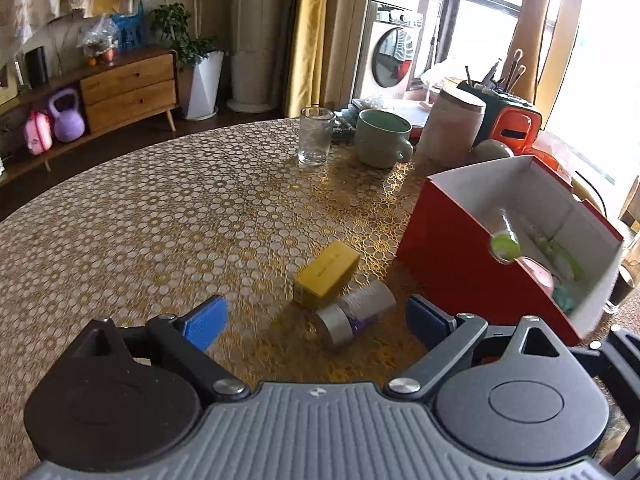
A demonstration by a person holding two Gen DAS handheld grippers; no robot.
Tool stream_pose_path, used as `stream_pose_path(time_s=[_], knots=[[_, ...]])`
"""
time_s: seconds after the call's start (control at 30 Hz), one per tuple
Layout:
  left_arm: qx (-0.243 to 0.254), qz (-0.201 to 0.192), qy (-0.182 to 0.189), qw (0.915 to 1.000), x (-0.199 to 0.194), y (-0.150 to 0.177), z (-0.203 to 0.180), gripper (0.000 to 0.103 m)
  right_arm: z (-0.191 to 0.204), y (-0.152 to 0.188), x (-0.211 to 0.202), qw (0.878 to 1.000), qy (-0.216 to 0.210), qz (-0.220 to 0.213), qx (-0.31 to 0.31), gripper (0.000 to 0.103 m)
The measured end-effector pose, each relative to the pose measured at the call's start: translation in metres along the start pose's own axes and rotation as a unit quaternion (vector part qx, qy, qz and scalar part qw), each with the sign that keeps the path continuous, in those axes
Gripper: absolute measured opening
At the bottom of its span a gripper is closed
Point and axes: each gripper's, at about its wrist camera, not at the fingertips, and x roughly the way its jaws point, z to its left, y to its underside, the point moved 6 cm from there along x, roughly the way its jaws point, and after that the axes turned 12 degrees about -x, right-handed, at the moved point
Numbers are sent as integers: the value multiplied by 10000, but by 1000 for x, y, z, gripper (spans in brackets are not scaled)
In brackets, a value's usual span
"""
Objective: Organize rigid objects
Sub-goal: 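Grasp the yellow box with the left gripper while the right gripper grasps the purple-ball jar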
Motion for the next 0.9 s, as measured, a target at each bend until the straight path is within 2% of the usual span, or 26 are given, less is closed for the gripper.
stream_pose_path(time_s=[0.27,0.43,0.57,0.9], knots=[[316,197,61,9993,53,-19,3,97,2,0,52,9986,414,230,-236,101],[438,267,-120,9986,82,-26,1,97,-4,-3,82,9971,559,406,-313,100],[365,423,-135,9983,105,-28,3,97,-6,-3,97,9961,627,469,-412,100],[849,535,-73,9949,138,-21,-6,96,-8,-2,118,9938,723,615,-579,91]])
